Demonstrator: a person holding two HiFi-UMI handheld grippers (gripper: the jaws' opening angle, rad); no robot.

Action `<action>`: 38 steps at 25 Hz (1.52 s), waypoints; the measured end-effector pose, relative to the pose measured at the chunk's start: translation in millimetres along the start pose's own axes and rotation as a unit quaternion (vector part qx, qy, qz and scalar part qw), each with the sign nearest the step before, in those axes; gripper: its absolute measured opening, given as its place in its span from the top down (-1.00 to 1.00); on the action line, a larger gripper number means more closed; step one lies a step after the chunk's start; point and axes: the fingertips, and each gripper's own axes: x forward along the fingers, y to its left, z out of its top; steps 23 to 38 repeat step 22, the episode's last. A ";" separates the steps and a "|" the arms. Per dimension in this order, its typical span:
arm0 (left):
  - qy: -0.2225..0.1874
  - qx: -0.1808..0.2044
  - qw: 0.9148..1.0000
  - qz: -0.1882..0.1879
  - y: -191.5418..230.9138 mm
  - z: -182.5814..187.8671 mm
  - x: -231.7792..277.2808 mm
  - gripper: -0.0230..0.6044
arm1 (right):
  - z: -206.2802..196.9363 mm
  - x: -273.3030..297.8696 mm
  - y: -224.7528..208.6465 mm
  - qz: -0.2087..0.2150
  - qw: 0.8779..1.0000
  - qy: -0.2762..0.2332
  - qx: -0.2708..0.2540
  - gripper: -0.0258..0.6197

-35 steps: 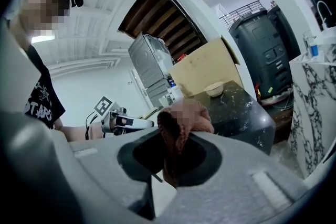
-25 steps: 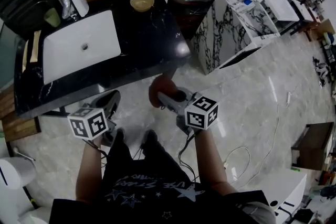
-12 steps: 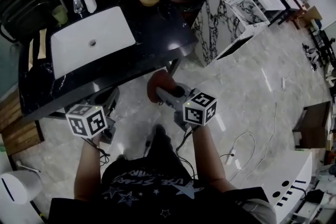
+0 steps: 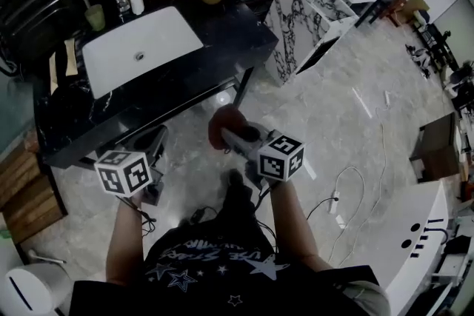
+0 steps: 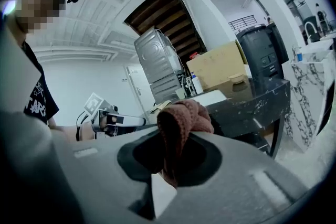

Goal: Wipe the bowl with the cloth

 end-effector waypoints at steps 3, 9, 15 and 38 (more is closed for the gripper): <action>-0.001 0.009 1.000 -0.014 4.7 -9.1 -27.7 0.87 | -12.0 3.2 30.0 -0.015 1.000 0.000 -0.006 0.77; 0.000 0.013 0.999 -0.044 12.1 -30.2 -80.9 0.87 | -39.0 9.6 91.7 -0.040 0.999 0.001 -0.004 0.77; 0.002 0.023 0.998 -0.055 13.6 -41.4 -113.2 0.87 | -58.0 3.8 128.5 -0.064 0.998 0.008 -0.006 0.77; 0.003 0.030 0.998 -0.062 0.1 -52.3 -139.5 0.90 | -61.2 -11.0 153.1 -0.077 0.997 -0.003 -0.002 0.77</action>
